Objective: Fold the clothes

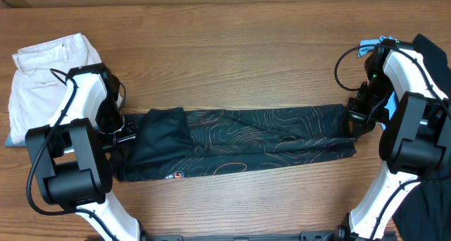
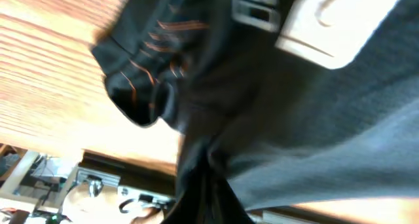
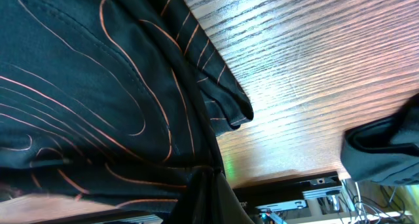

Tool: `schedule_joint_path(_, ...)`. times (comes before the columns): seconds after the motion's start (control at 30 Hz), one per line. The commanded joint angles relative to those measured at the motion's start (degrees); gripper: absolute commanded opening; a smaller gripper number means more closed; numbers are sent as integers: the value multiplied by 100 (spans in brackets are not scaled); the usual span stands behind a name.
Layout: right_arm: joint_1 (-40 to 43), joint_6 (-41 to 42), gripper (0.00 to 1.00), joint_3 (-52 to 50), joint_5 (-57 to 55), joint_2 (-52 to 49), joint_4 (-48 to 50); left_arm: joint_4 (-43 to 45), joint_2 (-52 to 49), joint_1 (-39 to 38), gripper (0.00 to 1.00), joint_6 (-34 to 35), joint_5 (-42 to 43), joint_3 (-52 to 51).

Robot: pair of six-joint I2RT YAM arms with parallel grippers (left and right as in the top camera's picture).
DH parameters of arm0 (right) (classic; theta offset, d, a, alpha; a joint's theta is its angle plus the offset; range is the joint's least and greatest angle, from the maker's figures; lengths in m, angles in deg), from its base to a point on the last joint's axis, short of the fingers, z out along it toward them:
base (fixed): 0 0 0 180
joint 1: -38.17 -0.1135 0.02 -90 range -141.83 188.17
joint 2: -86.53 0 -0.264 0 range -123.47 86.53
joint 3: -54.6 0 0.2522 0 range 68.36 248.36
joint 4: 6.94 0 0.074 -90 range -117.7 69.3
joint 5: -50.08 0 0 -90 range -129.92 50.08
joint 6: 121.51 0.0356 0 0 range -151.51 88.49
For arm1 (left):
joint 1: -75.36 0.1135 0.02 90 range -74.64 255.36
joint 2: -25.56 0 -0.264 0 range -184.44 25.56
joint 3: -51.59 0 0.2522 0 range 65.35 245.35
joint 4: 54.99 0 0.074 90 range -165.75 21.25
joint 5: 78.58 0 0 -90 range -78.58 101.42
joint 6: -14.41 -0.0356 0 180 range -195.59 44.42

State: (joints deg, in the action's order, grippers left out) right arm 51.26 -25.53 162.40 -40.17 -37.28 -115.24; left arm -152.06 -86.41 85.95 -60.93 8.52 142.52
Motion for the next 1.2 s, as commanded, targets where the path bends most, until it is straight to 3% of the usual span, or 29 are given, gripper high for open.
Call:
schedule_joint_path(0.0,17,33,4,-24,-9,199,-20,249,144,26,9,280,-310,-61)
schedule_joint_path(0.33,17,68,5,-691,-70,199,439,728,142,26,9,275,-170,-586)
schedule_joint_path(0.6,219,553,7,-1303,-531,199,1001,763,140,26,9,275,-151,-592)
schedule_joint_path(0.67,334,608,30,-1331,-450,199,1097,776,140,26,9,273,-151,-592)
schedule_joint_path(0.8,404,581,50,-1331,-238,199,1241,776,140,26,10,273,-144,-590)
schedule_joint_path(0.93,404,249,57,-1331,188,199,1423,791,140,26,22,168,-50,-555)
schedule_joint_path(1.17,452,330,58,-1292,94,199,1567,568,153,24,15,-269,385,-4)
